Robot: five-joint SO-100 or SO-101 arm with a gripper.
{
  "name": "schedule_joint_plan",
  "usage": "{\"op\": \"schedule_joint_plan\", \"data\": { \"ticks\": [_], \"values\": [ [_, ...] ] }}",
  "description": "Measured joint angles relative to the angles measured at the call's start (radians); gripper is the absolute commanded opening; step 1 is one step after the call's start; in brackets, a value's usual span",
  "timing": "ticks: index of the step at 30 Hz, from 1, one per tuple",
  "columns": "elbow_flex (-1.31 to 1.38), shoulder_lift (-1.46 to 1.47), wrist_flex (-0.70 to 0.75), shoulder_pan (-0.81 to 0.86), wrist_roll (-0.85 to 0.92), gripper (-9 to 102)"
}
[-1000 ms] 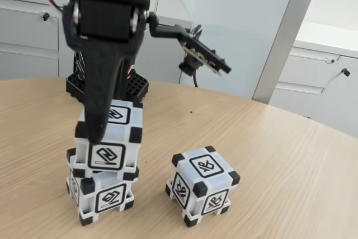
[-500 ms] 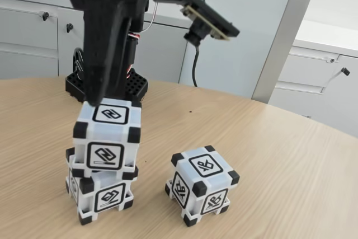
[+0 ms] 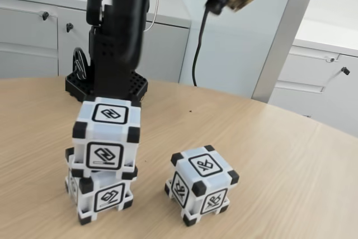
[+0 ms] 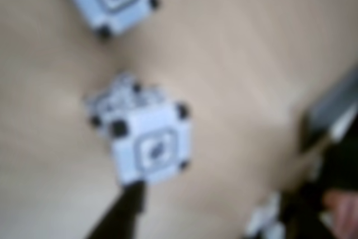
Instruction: Stack cubes from left to right.
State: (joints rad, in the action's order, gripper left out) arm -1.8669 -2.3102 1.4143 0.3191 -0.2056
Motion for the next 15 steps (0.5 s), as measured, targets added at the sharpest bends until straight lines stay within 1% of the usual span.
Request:
{"op": "schedule_joint_plan", "data": {
  "ticks": [4, 6, 11, 15],
  "values": [
    [0.000, -0.040, 0.000, -0.109, -0.029, 29],
    [0.000, -0.046, 0.000, -0.170, -0.046, 31],
    [0.000, -0.044, 0.000, -0.285, -0.103, 29],
    [0.000, -0.038, 0.000, -0.304, -0.161, 31]
  ]
}}
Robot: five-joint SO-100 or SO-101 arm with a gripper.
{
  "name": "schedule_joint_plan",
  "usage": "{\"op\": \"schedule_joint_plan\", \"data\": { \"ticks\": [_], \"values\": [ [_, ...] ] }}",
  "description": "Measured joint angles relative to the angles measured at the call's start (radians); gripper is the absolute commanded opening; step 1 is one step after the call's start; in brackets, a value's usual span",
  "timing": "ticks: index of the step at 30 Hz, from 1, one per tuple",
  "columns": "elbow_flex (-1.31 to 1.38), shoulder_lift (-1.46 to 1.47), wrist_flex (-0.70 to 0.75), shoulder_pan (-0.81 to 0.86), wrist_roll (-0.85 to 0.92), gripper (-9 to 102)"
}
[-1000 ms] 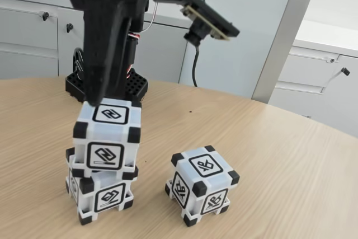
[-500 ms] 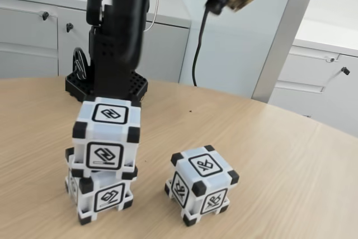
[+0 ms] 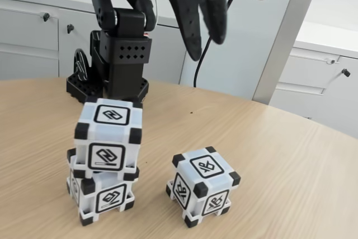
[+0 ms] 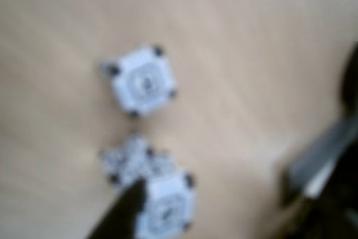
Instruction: Stack cubes from left to right.
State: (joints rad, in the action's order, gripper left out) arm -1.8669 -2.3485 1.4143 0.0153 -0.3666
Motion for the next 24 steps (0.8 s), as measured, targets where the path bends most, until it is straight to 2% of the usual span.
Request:
{"op": "schedule_joint_plan", "data": {
  "ticks": [10, 17, 24],
  "values": [
    [0.000, 0.215, 0.000, 0.000, 0.031, 44],
    [0.002, 0.425, -0.003, 0.000, 0.098, 46],
    [0.015, 0.560, -0.144, 0.000, 0.184, 42]
  ]
}}
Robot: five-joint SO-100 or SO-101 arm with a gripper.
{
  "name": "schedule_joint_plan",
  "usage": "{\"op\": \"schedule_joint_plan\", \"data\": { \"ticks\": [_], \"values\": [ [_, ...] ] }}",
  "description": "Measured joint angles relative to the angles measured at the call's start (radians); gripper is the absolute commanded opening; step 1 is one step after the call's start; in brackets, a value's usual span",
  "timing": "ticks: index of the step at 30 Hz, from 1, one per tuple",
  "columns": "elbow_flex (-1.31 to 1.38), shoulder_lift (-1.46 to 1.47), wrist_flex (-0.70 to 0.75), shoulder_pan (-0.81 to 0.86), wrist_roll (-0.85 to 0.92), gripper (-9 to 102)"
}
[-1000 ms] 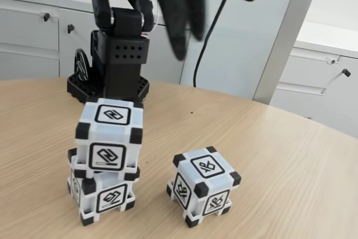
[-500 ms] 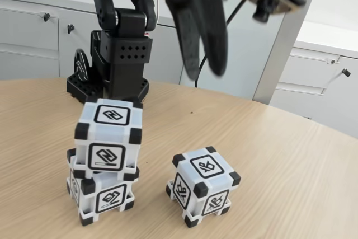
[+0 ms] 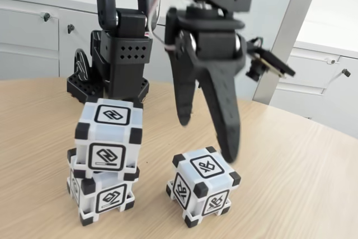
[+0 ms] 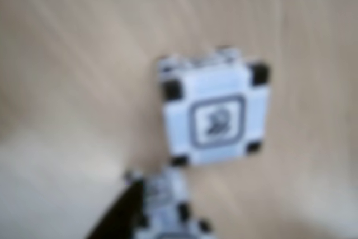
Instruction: Stack cubes from left to right.
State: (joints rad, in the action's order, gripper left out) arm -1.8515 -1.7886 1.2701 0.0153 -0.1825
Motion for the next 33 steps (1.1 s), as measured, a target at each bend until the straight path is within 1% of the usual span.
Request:
{"op": "schedule_joint_plan", "data": {
  "ticks": [7, 11, 14, 19, 28, 33],
  "values": [
    [0.000, 0.038, -0.114, 0.002, 0.132, 42],
    [0.000, 0.067, -0.143, 0.000, 0.178, 45],
    [0.000, 0.084, -0.146, 0.000, 0.202, 46],
    [0.000, 0.089, -0.146, -0.031, 0.184, 45],
    [0.000, 0.086, -0.140, -0.032, 0.143, 44],
    [0.000, 0.025, -0.124, -0.032, 0.130, 44]
  ]
}}
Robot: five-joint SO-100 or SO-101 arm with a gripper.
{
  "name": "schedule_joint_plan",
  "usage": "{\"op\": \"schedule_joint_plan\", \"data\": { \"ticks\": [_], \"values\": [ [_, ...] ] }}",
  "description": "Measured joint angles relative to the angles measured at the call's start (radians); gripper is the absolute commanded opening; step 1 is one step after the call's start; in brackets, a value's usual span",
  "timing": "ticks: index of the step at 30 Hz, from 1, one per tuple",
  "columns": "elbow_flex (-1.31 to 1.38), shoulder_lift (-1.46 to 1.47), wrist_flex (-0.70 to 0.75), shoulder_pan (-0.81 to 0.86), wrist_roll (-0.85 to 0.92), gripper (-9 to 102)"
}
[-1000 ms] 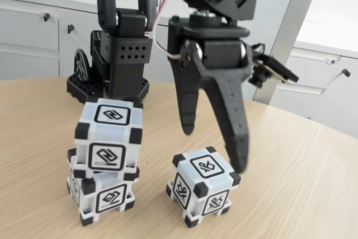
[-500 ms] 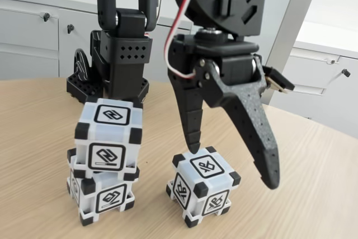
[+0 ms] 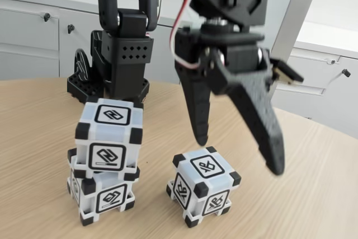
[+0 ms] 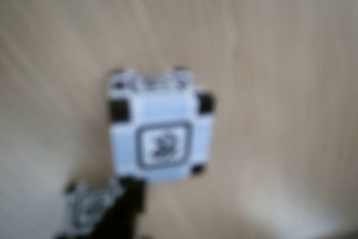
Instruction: Stack cubes from left to right.
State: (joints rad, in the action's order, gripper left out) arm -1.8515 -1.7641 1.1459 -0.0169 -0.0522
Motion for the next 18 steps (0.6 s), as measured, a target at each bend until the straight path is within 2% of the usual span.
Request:
{"op": "schedule_joint_plan", "data": {
  "ticks": [13, 18],
  "values": [
    [0.000, -0.011, 0.031, 0.000, 0.000, 43],
    [0.000, 0.074, 0.028, 0.000, 0.021, 43]
  ]
}}
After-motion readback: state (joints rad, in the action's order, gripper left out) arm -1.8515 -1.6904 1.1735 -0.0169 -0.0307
